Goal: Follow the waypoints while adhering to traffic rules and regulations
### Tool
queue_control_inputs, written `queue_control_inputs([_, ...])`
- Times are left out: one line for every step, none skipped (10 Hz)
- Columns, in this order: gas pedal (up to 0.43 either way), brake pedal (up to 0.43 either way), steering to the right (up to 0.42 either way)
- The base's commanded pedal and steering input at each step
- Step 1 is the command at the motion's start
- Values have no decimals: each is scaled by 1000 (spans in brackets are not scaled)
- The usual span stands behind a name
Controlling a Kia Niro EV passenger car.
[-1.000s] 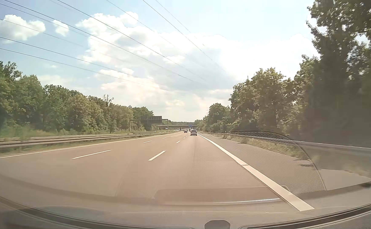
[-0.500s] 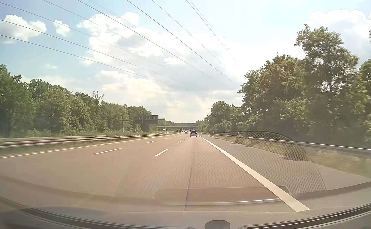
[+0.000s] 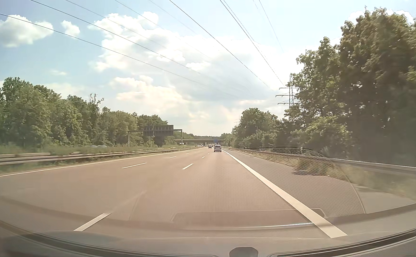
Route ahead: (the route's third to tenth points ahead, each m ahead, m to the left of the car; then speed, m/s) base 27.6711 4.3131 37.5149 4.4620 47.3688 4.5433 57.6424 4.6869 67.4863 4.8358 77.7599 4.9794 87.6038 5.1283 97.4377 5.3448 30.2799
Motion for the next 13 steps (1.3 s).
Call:
queue_control_inputs([189, 30, -4])
queue_control_inputs([189, 30, -3])
queue_control_inputs([189, 30, -3])
queue_control_inputs([189, 30, -3])
queue_control_inputs([189, 30, -3])
queue_control_inputs([189, 30, -2])
queue_control_inputs([189, 30, -1])
queue_control_inputs([189, 30, -1])
queue_control_inputs([177, 30, -3])
queue_control_inputs([177, 30, -4])
queue_control_inputs([169, 30, -3])
queue_control_inputs([169, 30, -3])
queue_control_inputs([150, 30, -3])
